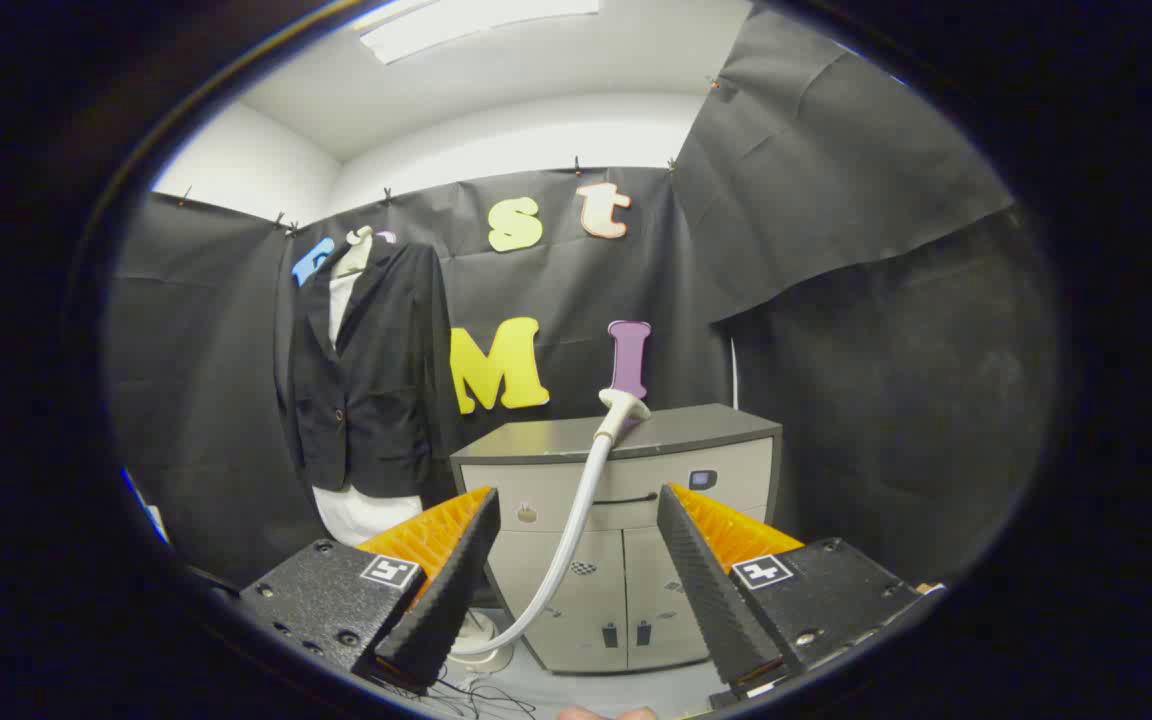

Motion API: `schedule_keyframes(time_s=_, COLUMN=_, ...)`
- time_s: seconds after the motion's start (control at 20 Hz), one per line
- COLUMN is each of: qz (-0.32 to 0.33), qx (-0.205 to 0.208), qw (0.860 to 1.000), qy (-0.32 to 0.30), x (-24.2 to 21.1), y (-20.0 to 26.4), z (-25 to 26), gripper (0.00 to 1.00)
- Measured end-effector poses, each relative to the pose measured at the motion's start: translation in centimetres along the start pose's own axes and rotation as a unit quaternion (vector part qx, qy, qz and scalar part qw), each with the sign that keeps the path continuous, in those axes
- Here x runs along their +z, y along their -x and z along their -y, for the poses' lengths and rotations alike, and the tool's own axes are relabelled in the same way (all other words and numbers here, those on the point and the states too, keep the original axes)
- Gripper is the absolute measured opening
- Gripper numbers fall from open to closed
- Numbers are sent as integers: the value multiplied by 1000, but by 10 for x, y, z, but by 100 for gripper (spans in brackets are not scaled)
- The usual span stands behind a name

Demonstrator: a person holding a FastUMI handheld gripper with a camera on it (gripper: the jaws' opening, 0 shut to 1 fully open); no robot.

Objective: Iron the clothes twice with a garment steamer, once on the left side and once on the right side.

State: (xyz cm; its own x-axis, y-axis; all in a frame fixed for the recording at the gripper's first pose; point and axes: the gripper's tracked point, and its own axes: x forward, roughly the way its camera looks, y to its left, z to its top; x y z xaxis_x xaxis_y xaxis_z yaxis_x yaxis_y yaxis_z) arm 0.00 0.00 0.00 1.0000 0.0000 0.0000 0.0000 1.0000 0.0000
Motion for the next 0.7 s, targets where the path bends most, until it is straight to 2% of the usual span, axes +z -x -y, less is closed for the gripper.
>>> schedule_keyframes(time_s=0.7, qz=-10, qx=-15, qw=1000, qy=-11, x=-5, y=12, z=11, gripper=98)
